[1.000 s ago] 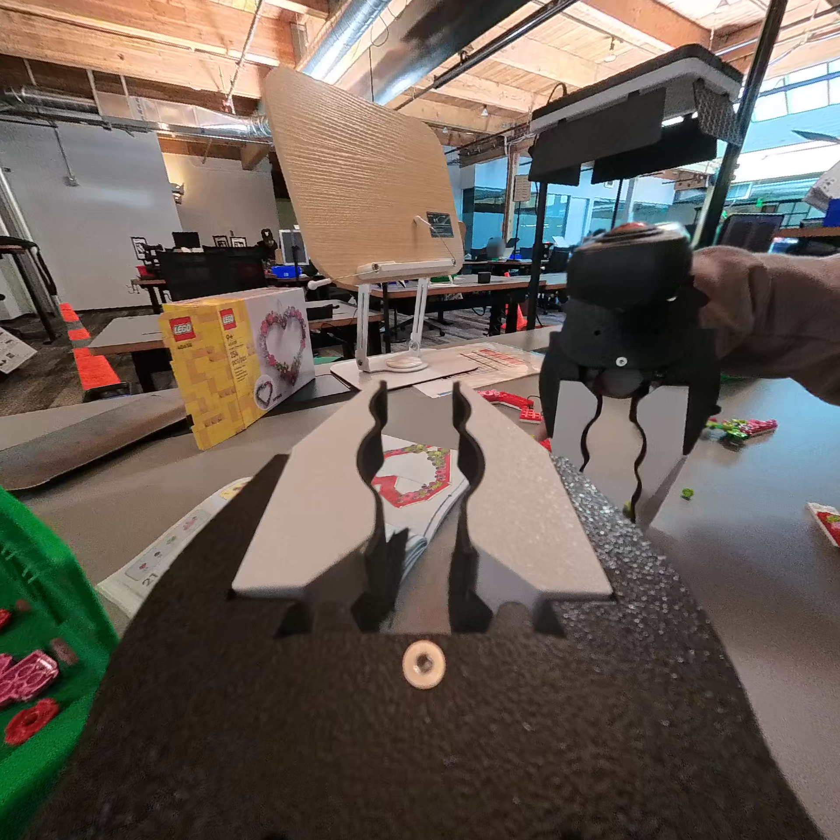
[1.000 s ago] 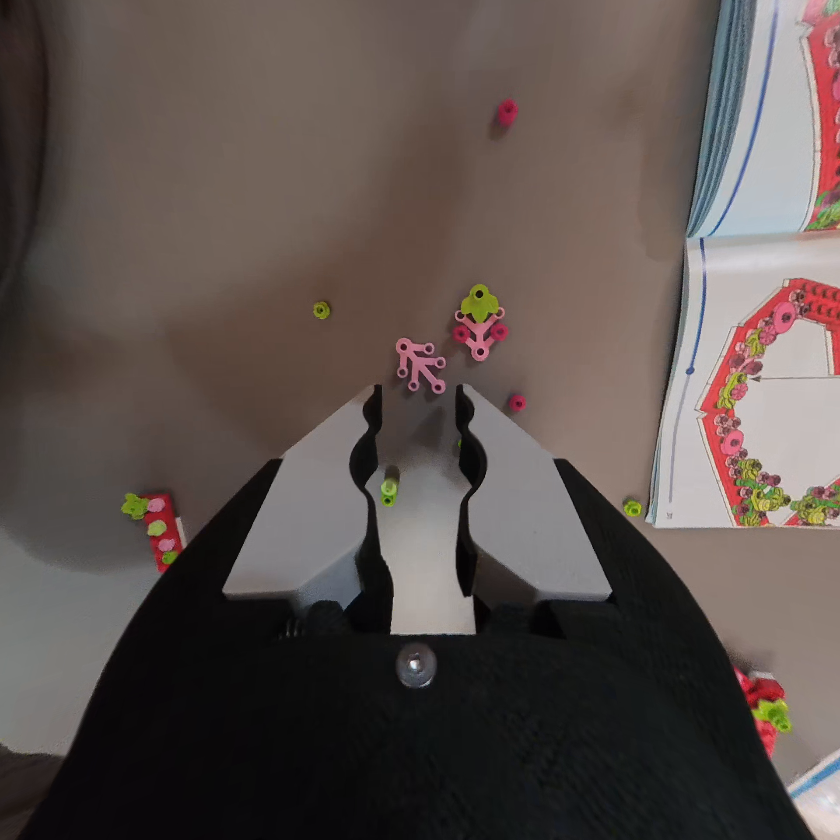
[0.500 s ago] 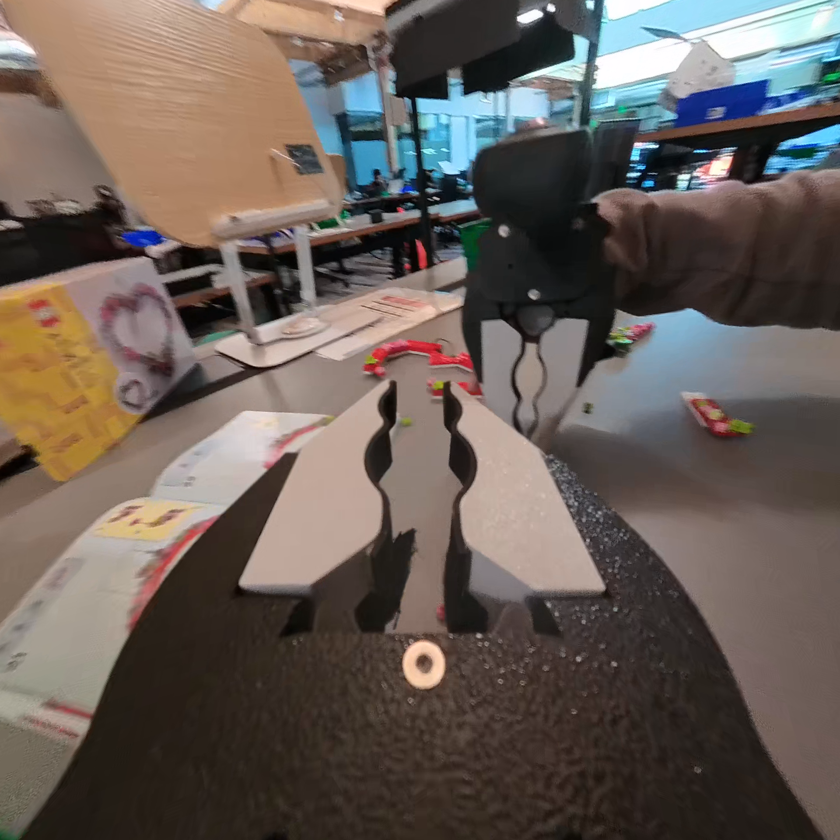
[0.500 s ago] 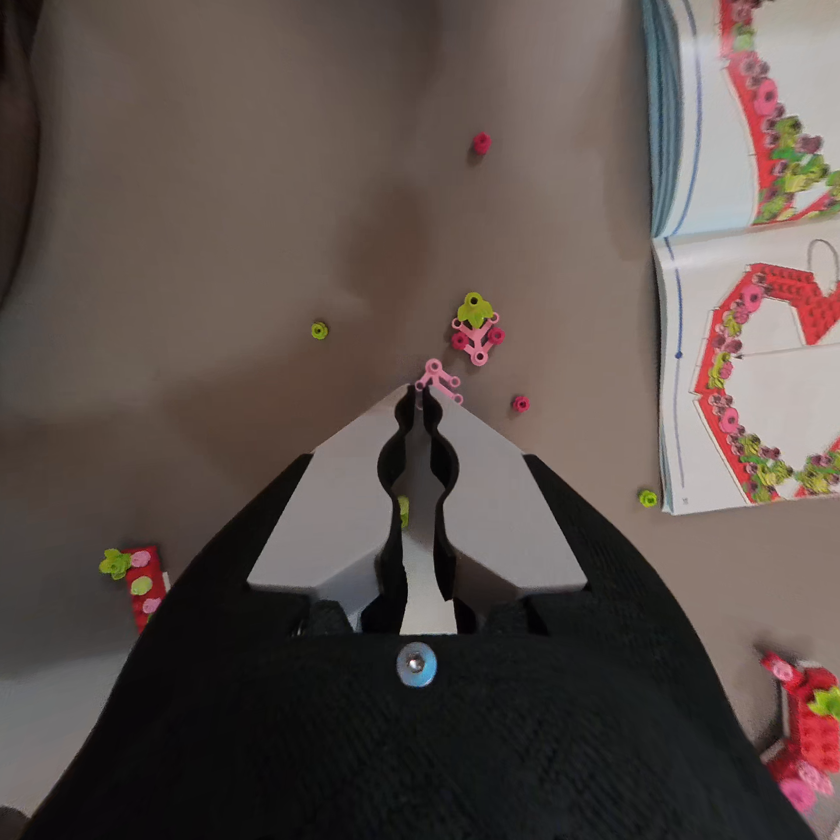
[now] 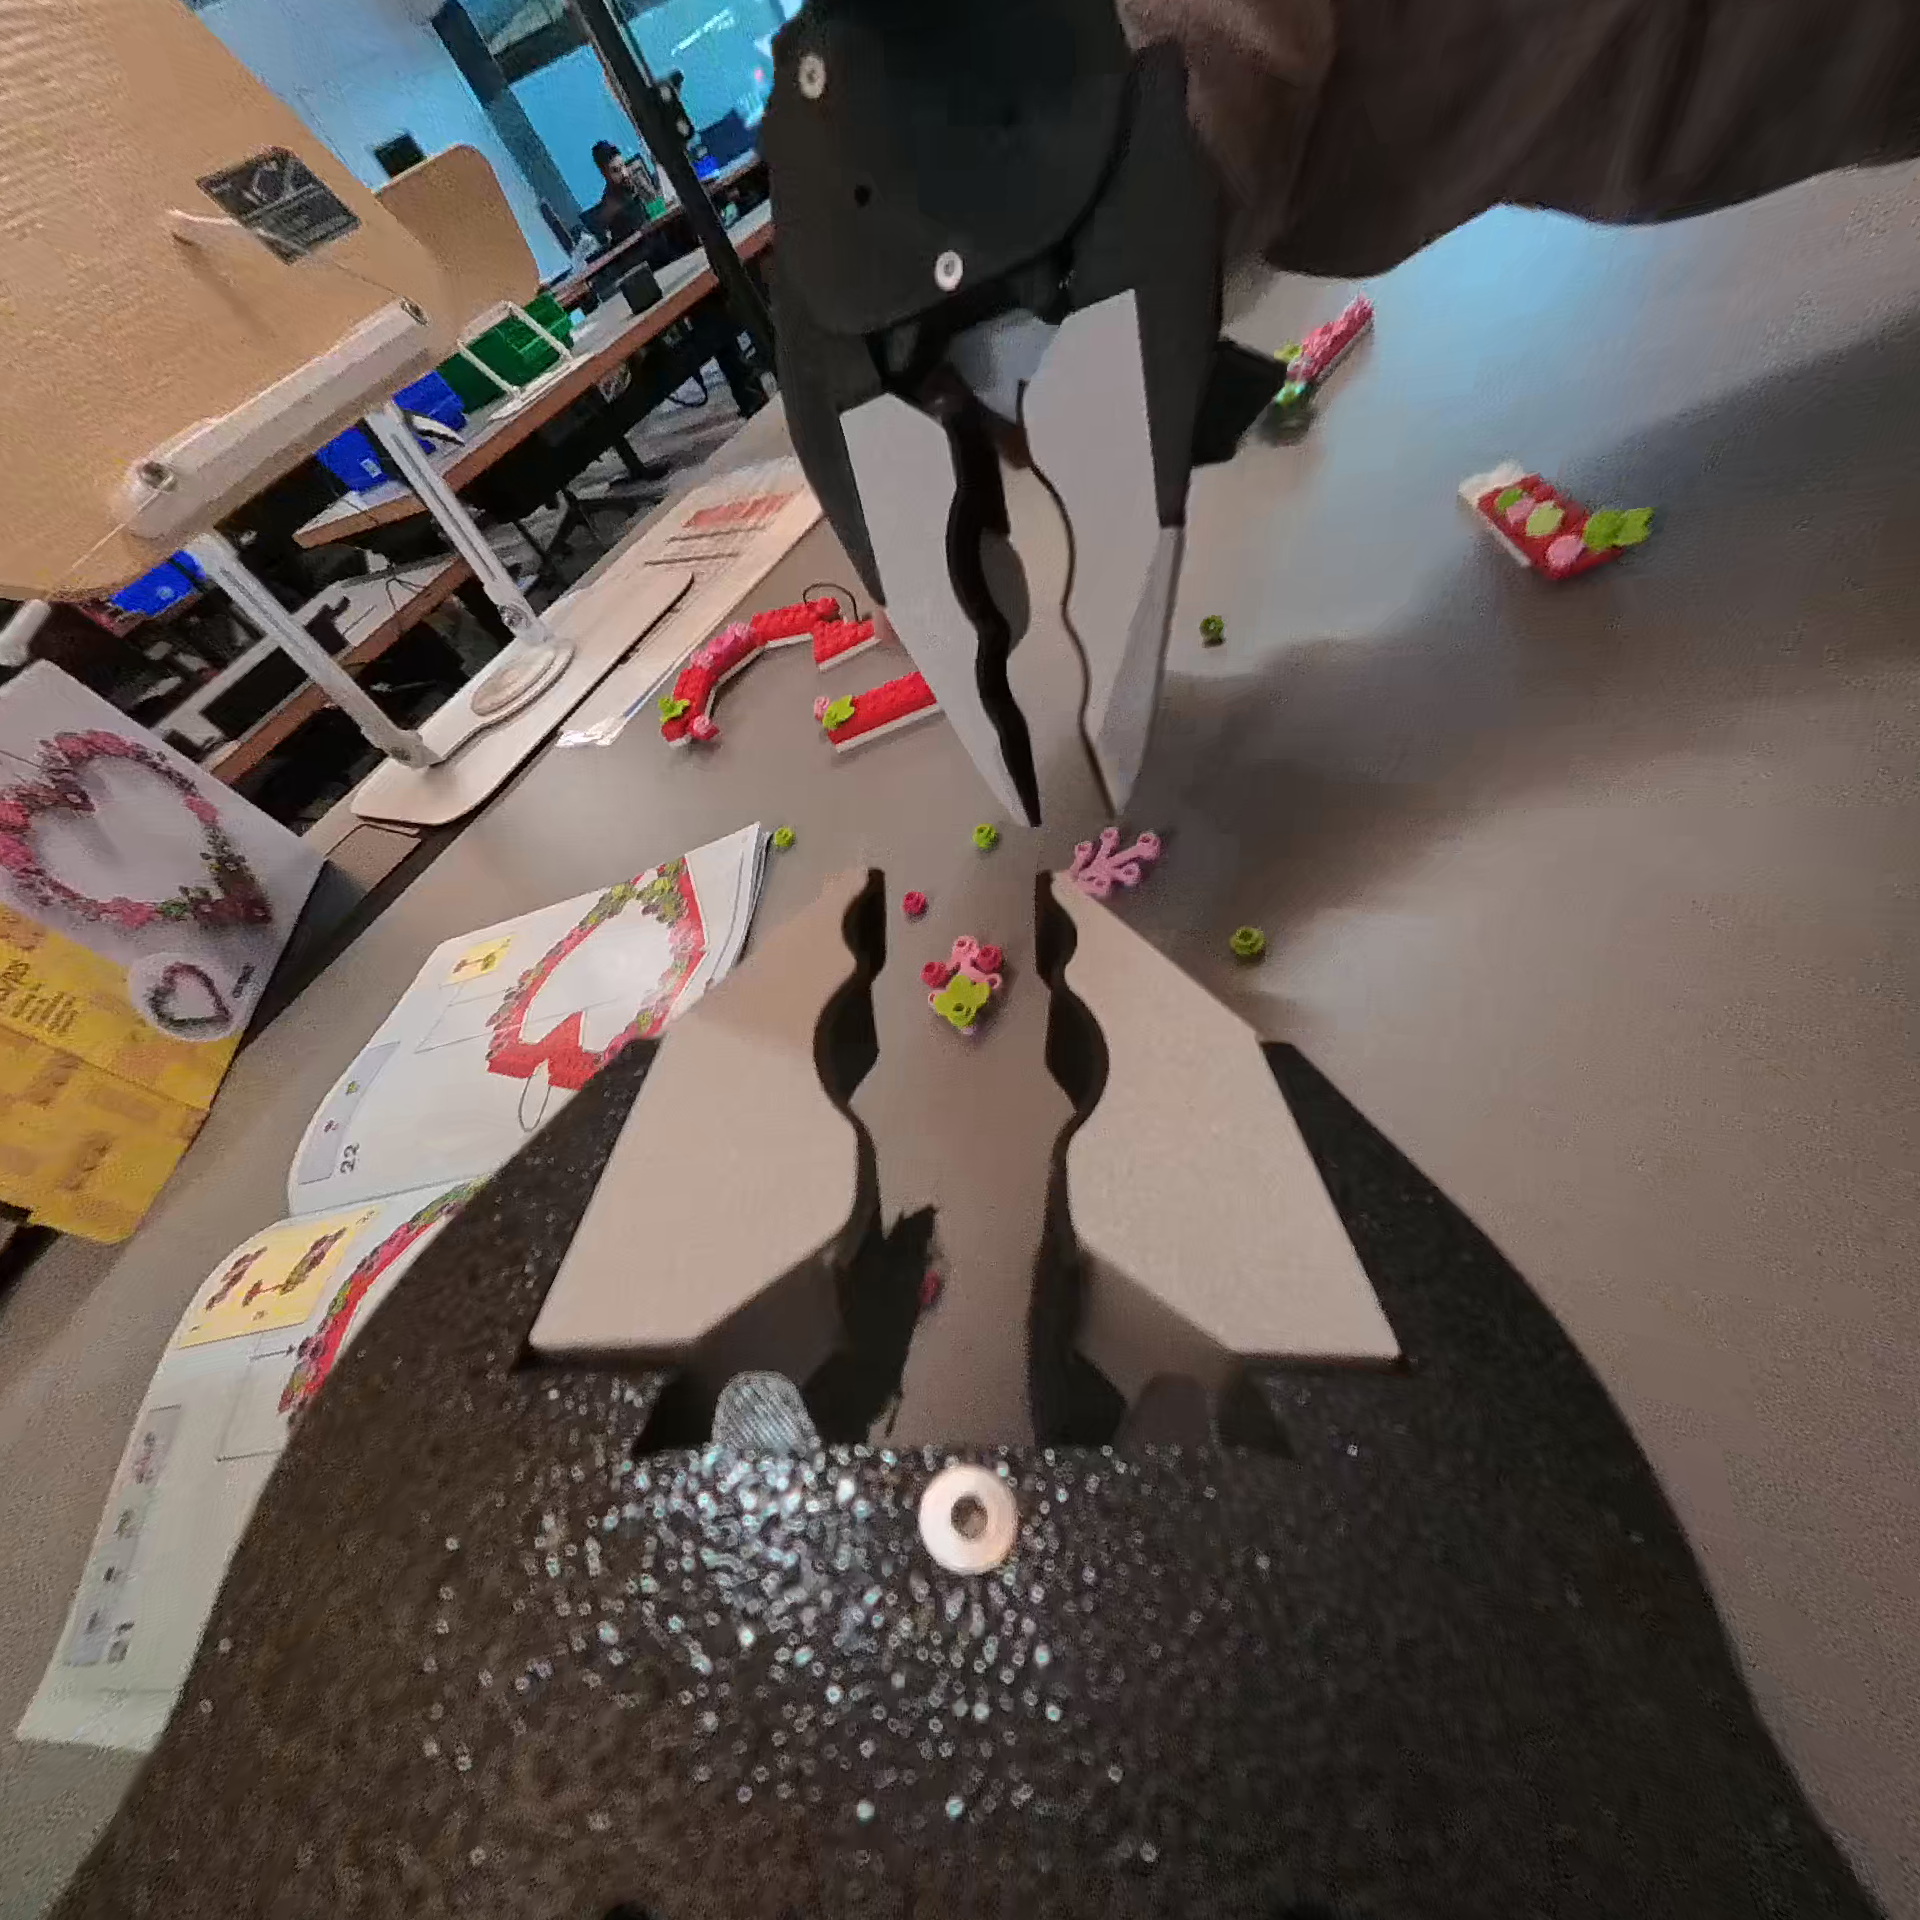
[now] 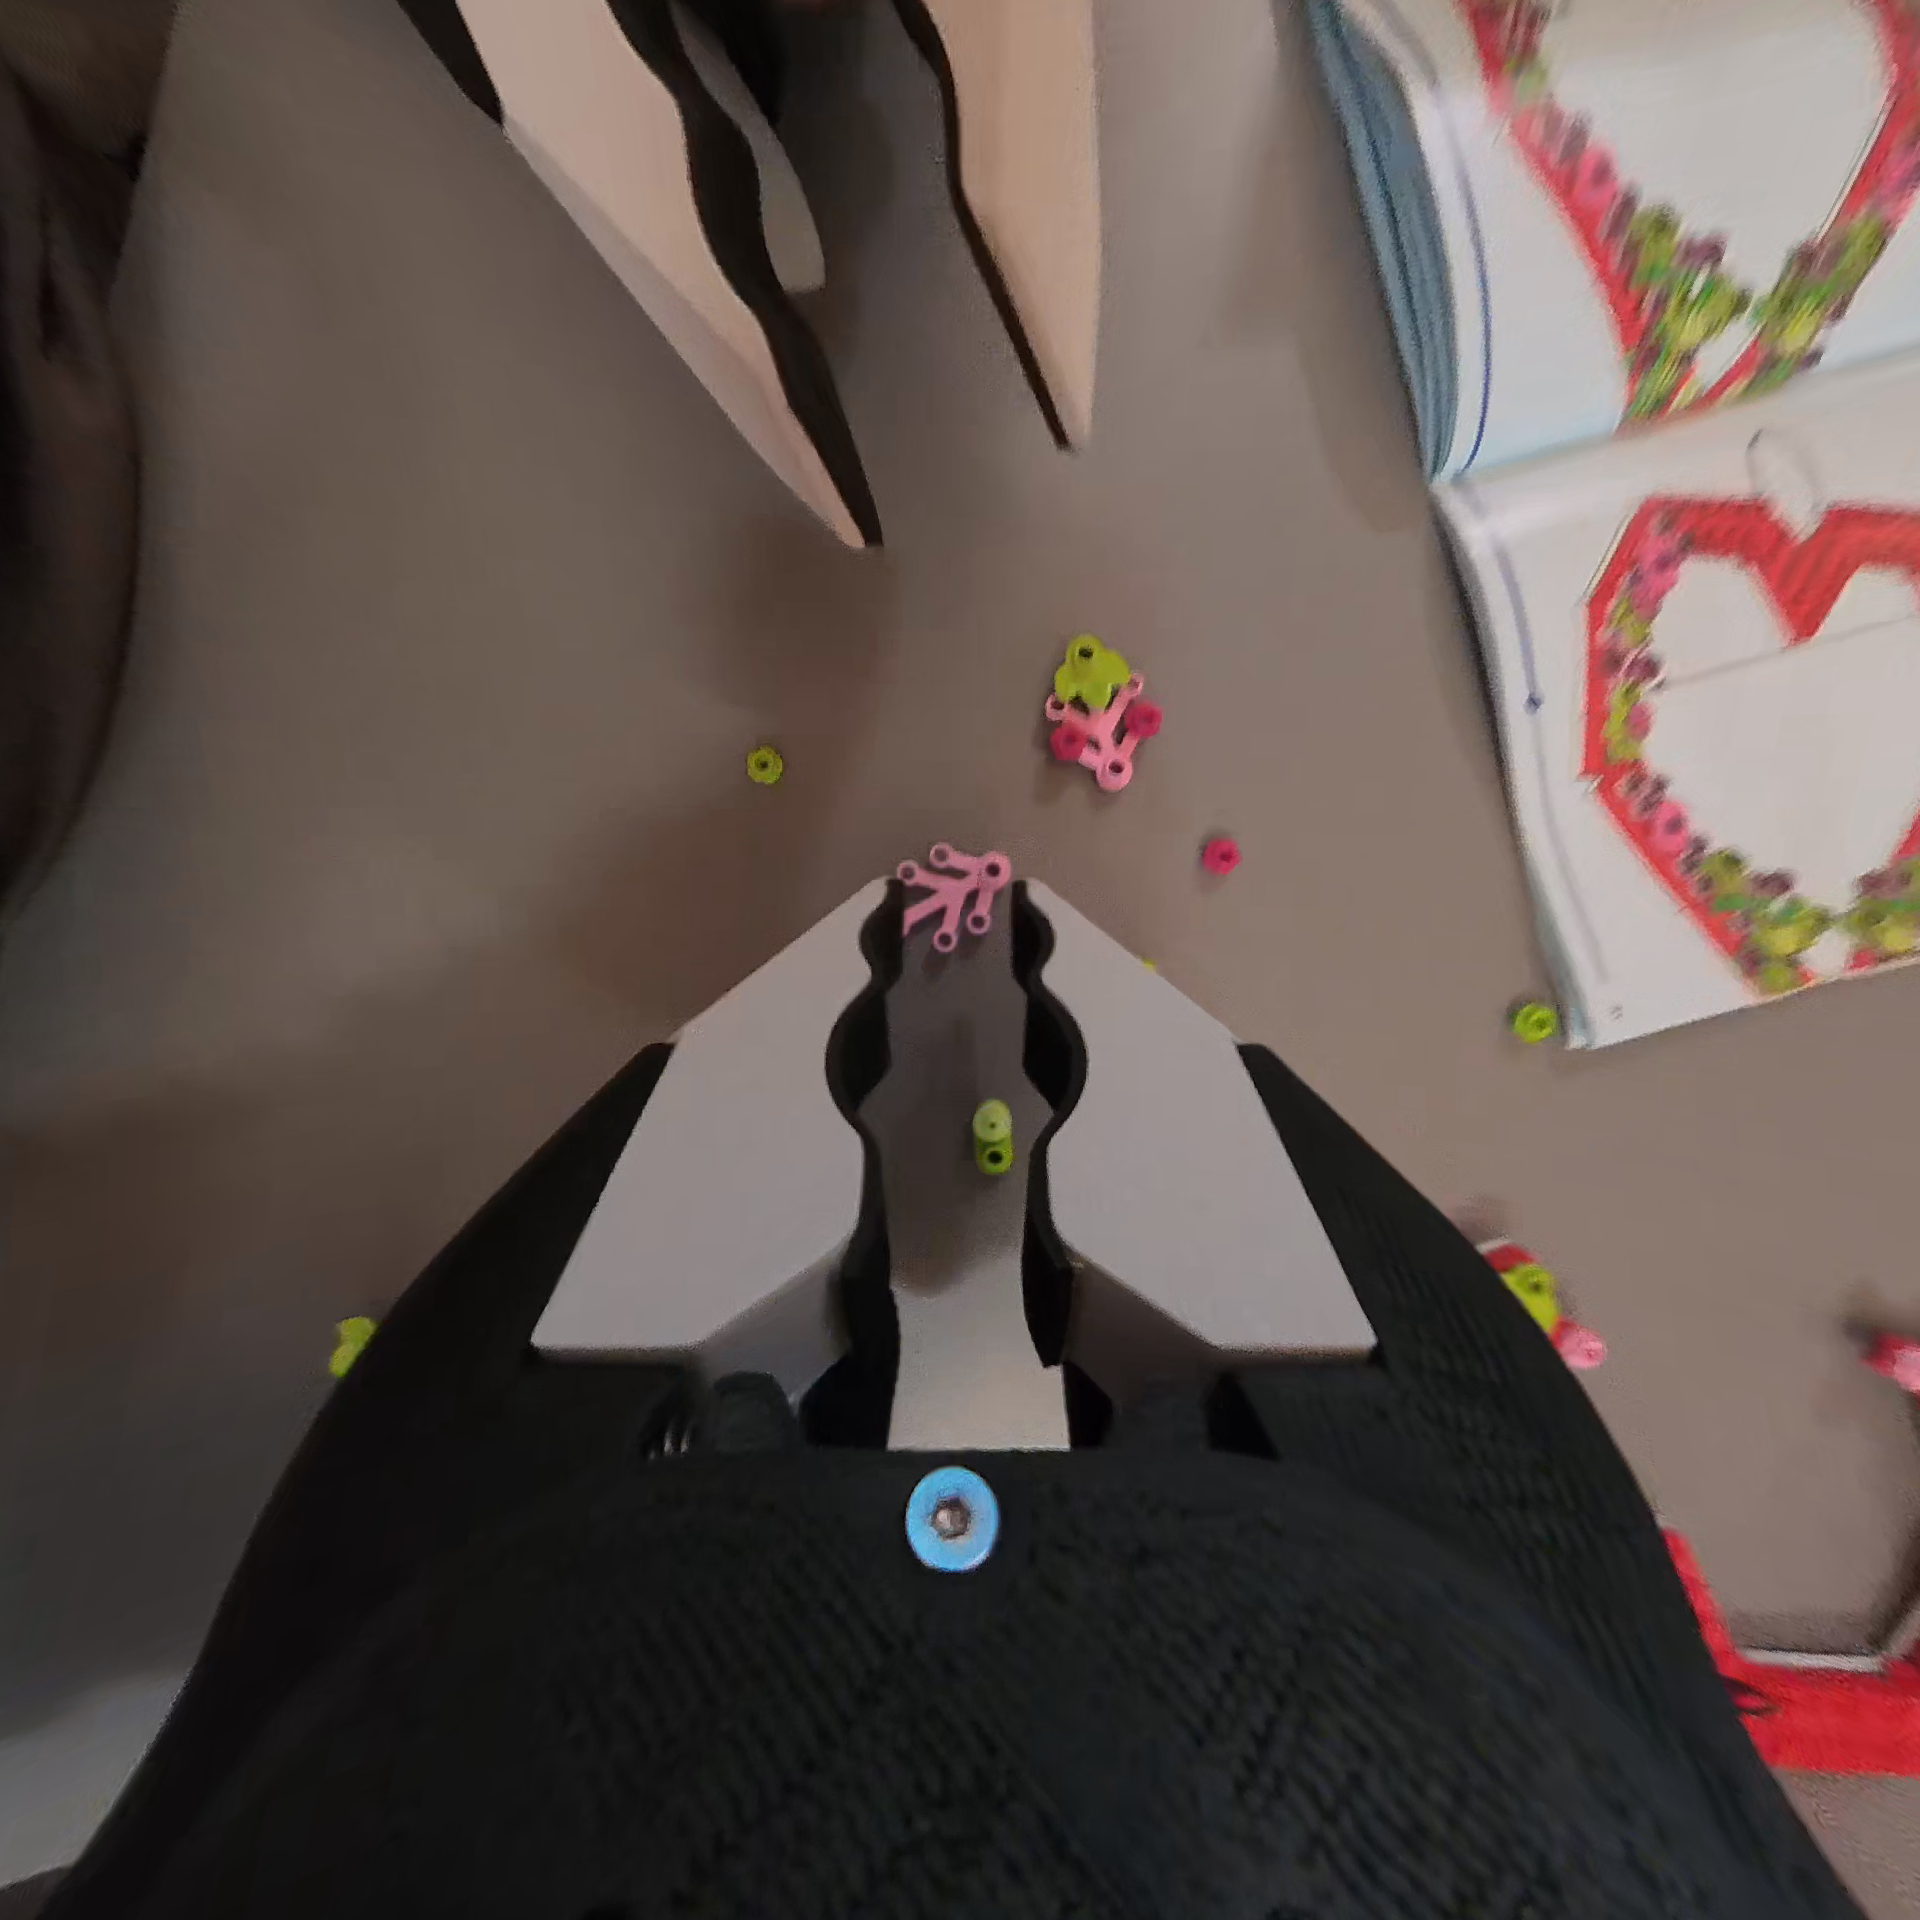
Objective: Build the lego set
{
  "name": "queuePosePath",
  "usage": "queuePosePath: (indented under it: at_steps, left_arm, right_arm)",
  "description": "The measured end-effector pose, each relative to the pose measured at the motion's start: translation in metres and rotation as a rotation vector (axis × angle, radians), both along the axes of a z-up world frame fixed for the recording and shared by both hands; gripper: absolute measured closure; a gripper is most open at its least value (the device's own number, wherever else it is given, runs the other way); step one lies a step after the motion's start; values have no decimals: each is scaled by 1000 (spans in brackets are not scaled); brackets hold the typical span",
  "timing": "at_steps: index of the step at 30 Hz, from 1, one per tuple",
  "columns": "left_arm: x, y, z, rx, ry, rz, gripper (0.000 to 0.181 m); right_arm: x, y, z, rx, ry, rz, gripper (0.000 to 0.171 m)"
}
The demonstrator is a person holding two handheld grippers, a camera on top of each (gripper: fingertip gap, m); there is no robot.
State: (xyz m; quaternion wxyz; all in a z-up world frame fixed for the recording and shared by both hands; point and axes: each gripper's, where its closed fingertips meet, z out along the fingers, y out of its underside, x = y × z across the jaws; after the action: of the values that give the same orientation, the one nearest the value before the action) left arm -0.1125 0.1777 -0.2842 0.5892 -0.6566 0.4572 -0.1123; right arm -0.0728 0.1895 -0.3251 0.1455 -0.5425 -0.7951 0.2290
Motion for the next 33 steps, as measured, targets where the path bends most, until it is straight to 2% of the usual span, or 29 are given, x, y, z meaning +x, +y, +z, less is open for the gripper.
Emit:
queuePosePath:
  at_steps: [1, 5, 12, 21, 29, 33]
  left_arm:
    - [-1, 1, -1, -2, 2, 7, 155]
    - [-7, 4, 3, -6, -43, 38, 156]
    - [-20, 10, 8, -21, -118, 94, 158]
    - [-37, 17, 16, -26, -199, 163, 159]
    - [-35, 17, 12, -45, -196, 156, 159]
    - [-32, 15, 9, -49, -174, 138, 159]
  right_arm:
    - [3, -1, -4, -34, -20, -26, 147]
    - [13, -1, -9, -71, -43, -133, 142]
    - [17, -17, -17, -102, 22, -269, 152]
    - [6, -11, -18, -67, 78, -409, 150]
    - [1, 0, -20, 20, 76, -420, 166]
    - [-1, 0, -20, 30, 90, -400, 166]
